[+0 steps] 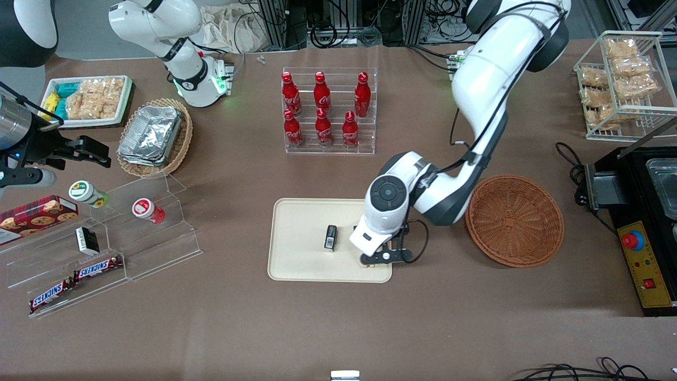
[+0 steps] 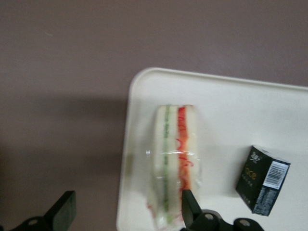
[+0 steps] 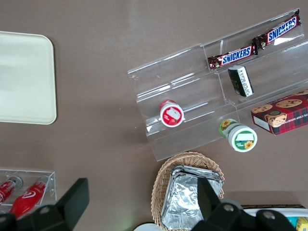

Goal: Place sandwich from basket to tray

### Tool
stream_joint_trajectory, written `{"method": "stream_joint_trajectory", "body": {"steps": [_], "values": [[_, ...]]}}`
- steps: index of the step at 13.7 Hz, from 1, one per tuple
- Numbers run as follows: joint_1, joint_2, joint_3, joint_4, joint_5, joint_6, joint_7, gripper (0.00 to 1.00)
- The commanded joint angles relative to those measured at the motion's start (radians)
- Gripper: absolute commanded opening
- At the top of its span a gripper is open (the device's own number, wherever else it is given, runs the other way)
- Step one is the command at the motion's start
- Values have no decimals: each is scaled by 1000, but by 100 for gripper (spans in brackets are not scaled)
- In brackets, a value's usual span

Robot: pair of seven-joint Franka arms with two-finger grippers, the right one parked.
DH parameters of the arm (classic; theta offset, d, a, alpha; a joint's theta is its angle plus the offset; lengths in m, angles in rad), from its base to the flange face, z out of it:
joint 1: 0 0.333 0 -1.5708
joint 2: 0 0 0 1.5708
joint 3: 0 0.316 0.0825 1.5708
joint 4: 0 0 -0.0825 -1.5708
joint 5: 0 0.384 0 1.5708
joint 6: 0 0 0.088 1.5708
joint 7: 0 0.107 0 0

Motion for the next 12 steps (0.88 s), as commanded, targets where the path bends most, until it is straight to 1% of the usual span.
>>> {"method": "stream_joint_trajectory", "body": {"steps": [1,2,4,5,8,12], "values": [[34,-114,-3,-34,-6,-124,38,100],[61,-155,-5,-53,-46,-150,84,100],[138,-272,-3,-131,-156,-199,211,100],[176,-339,-3,-187,-172,-201,251,100],[247,-500,-2,-344,-166,-188,313,100],[358,-681,0,-531,-177,-167,541,100]]}}
